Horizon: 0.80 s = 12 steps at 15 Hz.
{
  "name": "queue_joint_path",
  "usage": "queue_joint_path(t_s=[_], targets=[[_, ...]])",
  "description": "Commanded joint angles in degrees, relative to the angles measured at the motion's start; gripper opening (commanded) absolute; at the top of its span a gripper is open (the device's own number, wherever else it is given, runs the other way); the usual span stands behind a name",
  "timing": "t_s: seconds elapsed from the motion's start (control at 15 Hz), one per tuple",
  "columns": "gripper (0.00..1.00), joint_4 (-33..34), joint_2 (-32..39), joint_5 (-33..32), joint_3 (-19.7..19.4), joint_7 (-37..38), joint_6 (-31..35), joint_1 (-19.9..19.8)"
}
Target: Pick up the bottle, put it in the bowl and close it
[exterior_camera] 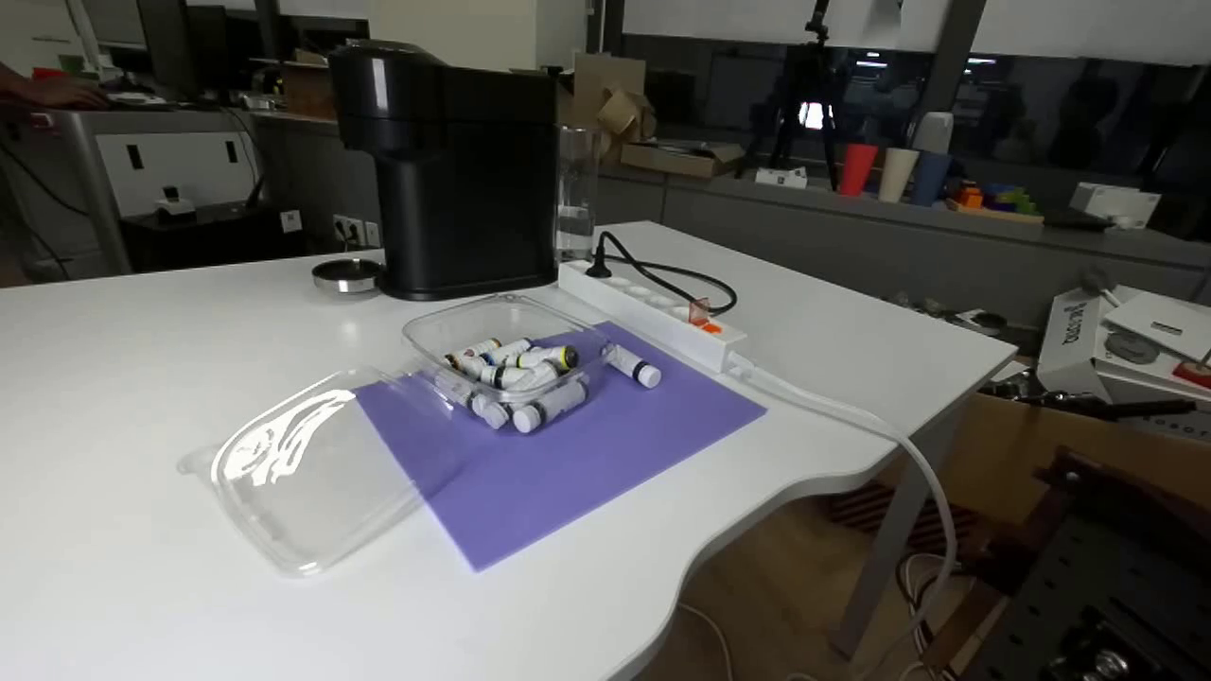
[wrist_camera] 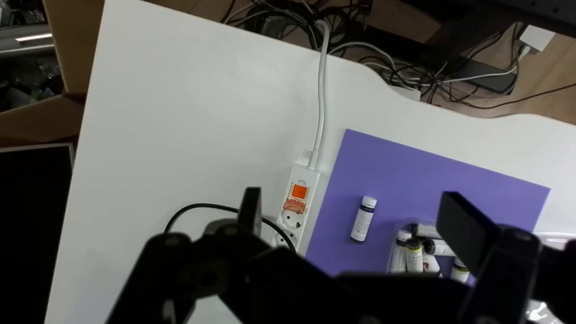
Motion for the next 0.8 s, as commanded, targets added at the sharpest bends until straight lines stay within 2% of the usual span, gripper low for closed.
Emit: queue_joint_path(t_s=[0.0,0.13,0.53,0.73], targets=[[1.0,0.1,0.0,0.0,0.1,0.0,-0.1,-0.1],[1.0,-0.3,-0.2,-1.0,0.4,1.4,0.9,-0.2],[1.0,-8.2,0.7,-5.9,2.6,12.6,22.8,-0.5],[1.0,-11.7,3.5,-5.1,3.5,17.3,29.4,-0.5]])
